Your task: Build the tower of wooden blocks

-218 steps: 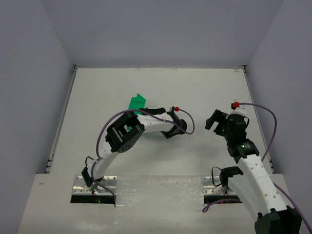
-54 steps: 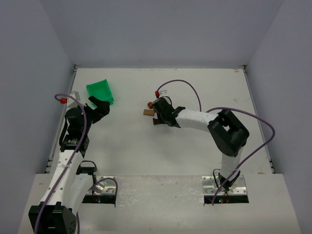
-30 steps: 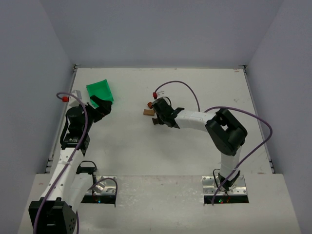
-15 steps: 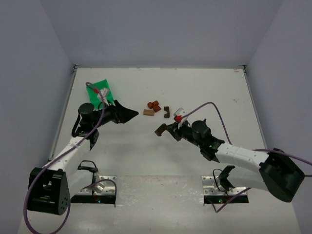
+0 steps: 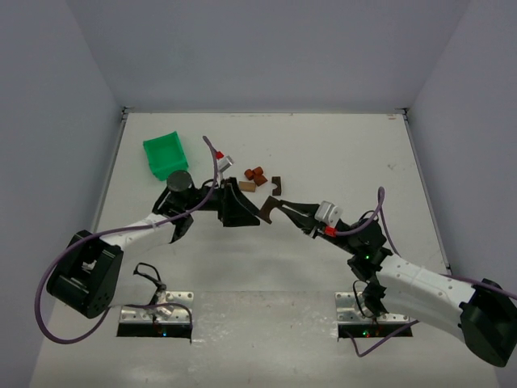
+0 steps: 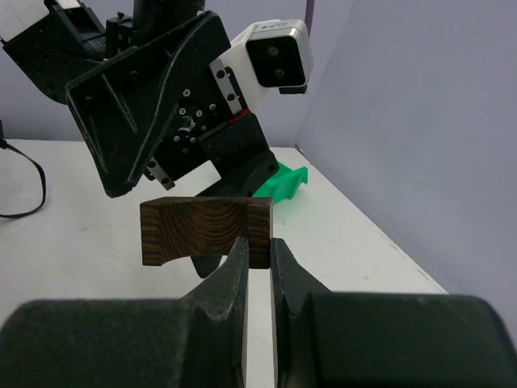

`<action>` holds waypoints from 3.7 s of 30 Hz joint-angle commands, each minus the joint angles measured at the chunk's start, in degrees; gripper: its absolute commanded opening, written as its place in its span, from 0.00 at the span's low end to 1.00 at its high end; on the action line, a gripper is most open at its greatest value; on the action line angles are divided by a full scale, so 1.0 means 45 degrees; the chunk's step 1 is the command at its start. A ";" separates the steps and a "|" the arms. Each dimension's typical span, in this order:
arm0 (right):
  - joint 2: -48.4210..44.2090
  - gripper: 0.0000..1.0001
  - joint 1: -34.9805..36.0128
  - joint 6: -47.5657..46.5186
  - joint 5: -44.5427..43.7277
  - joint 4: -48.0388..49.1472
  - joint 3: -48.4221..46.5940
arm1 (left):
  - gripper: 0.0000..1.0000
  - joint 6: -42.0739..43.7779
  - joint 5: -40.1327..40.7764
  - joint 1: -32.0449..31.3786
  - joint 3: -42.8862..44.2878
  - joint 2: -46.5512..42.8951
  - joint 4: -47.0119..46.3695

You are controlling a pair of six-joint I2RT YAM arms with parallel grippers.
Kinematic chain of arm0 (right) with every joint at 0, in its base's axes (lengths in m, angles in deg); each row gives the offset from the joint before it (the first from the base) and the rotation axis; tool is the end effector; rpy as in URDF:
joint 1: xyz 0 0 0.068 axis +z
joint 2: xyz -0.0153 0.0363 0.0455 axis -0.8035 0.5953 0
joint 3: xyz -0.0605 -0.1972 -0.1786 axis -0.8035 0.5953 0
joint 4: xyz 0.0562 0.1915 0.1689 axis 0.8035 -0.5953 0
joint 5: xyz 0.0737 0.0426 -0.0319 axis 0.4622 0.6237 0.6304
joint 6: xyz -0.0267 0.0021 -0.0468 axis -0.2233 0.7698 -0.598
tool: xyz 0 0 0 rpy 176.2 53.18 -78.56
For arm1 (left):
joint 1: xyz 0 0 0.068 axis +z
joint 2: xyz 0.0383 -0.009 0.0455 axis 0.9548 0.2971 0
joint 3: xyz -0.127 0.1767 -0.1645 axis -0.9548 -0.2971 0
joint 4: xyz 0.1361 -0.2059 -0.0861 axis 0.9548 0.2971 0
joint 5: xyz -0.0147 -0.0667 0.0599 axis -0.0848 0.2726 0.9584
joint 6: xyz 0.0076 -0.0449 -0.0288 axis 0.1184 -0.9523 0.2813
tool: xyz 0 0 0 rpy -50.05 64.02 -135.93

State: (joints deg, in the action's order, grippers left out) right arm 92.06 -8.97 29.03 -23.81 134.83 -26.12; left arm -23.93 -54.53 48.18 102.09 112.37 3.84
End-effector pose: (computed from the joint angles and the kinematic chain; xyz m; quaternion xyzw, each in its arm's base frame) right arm 0.1230 0.1346 0.2454 -0.3502 0.4785 0.3387 0.7305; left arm 0.2174 -0.1344 0.2438 0.2612 0.6500 -0.6568 0.2791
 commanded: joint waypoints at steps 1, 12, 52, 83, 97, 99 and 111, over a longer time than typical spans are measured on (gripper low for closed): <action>-0.0009 0.00 0.0016 -0.0538 0.0724 0.1056 -0.0457 | 0.96 -0.0501 -0.0603 -0.0406 0.0522 -0.0135 -0.1960; -0.0015 0.00 0.0023 -0.0531 0.1200 0.1056 -0.0261 | 0.68 -0.1433 -0.0468 -0.0426 0.0346 -0.0221 -0.2975; 0.1024 0.03 0.0025 -0.0392 0.1993 0.1469 -0.0581 | 0.00 -0.1556 0.0290 -0.0836 -0.0042 -0.1599 -0.3727; -0.2028 0.99 -0.0116 0.7869 -1.6606 -1.3045 -0.1635 | 0.00 1.1069 1.5807 -0.4650 0.3396 0.0228 1.2027; -0.3320 0.99 -0.0141 0.8025 -1.6193 -1.3045 -0.0906 | 0.00 1.4237 1.5904 -0.5687 0.5802 0.4464 1.4148; -0.3121 0.99 -0.0141 0.7971 -1.6255 -1.3045 -0.0950 | 0.00 1.4806 1.5759 -0.5777 0.5771 0.4633 1.3925; -0.2606 0.99 -0.0160 0.7809 -1.6131 -1.3058 -0.1153 | 0.18 1.5508 1.5735 -0.5777 0.5171 0.4560 1.3014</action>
State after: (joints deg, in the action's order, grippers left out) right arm 80.45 -9.45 63.80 -94.84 74.95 -30.10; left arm 44.72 15.61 22.41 125.80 134.93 65.68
